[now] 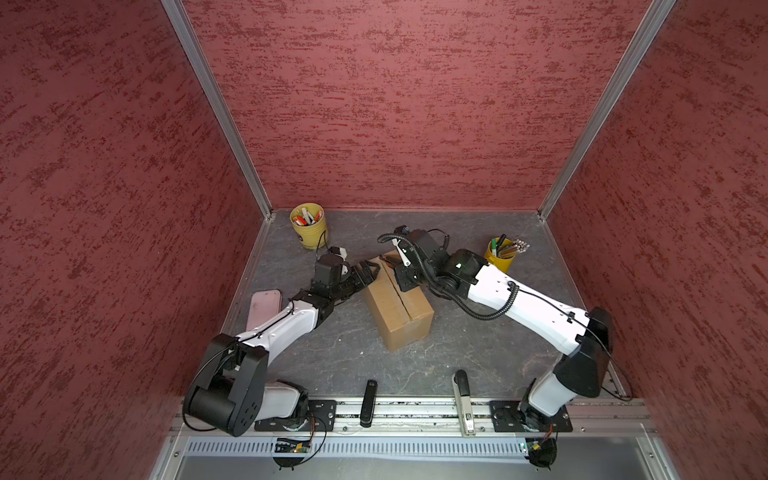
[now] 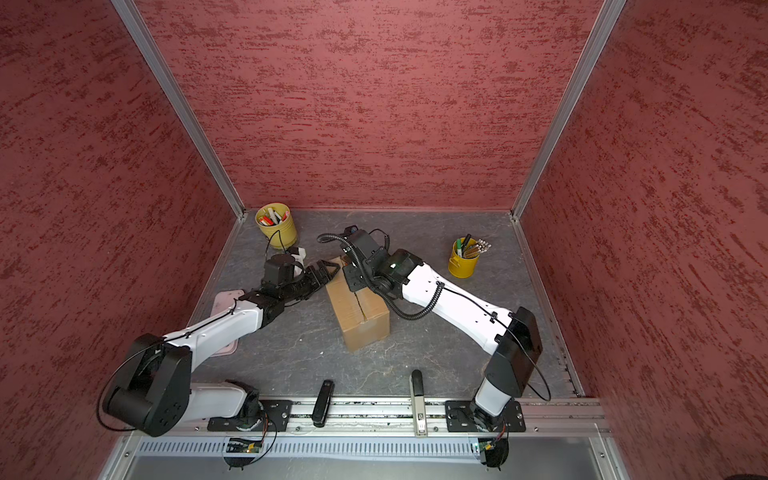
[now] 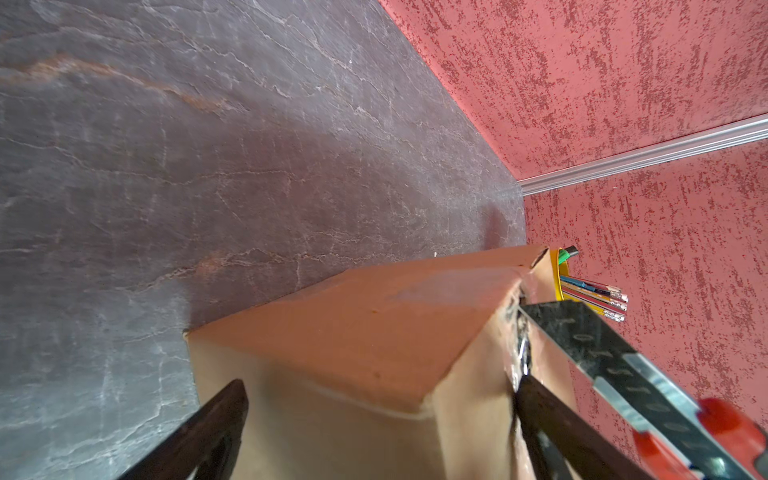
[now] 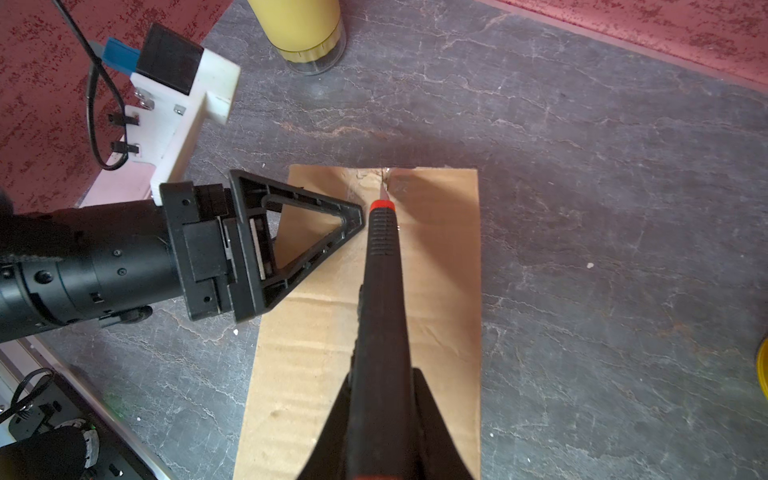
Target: Unpack the express box
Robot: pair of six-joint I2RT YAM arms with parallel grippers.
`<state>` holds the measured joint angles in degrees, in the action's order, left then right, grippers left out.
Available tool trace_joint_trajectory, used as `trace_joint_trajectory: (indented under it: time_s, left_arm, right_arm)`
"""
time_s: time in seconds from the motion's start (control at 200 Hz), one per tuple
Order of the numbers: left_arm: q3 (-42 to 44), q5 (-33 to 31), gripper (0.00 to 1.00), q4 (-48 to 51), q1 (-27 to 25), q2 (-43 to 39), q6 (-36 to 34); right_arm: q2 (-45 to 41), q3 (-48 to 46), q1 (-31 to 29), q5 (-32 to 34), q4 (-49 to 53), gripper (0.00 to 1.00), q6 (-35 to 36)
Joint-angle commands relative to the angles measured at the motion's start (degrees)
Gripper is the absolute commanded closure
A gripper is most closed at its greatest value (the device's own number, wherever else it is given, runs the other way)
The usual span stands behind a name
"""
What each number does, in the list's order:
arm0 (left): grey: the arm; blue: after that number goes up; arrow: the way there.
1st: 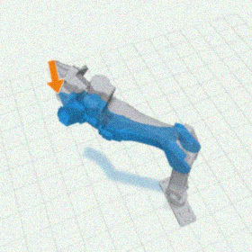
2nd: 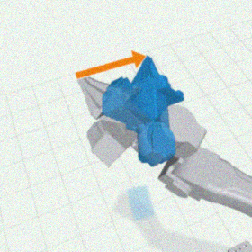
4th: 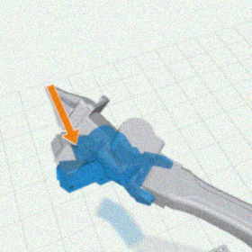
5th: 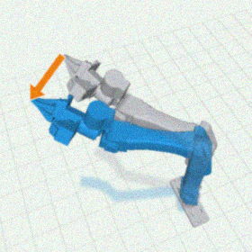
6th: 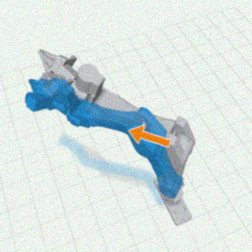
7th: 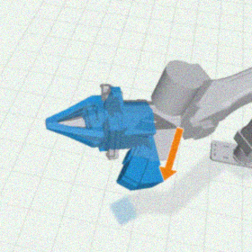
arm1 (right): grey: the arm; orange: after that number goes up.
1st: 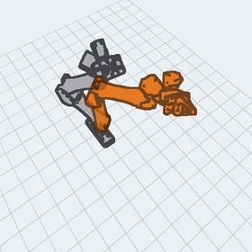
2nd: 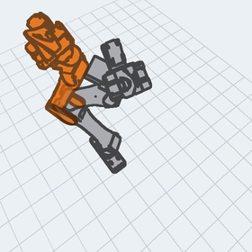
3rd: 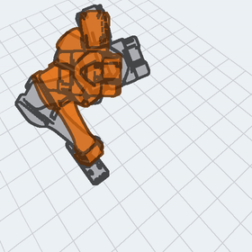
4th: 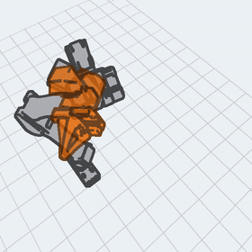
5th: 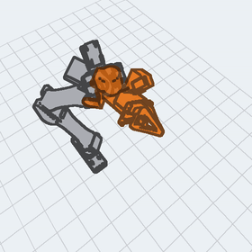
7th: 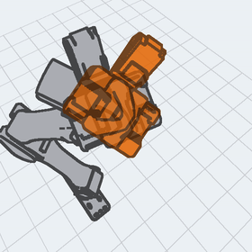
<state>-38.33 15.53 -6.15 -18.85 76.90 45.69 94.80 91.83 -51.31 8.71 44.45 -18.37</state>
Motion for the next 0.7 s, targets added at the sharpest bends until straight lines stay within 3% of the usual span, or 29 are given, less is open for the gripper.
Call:
trace_joint_trajectory:
  time_s: [0.0, 0.696]
  left_arm:
    - [1.4, -0.5, 0.00, 2.9, 0.5, 1.5, -0.3]
    - [1.4, -0.2, 0.00, 2.5, 0.5, 1.9, -0.1]
  right_arm:
    - [0.0, 2.6, -0.5, 2.4, 1.2, 1.00, 0.3]
    - [1.6, 4.1, -1.2, 2.6, 2.9, 1.00, 1.8]
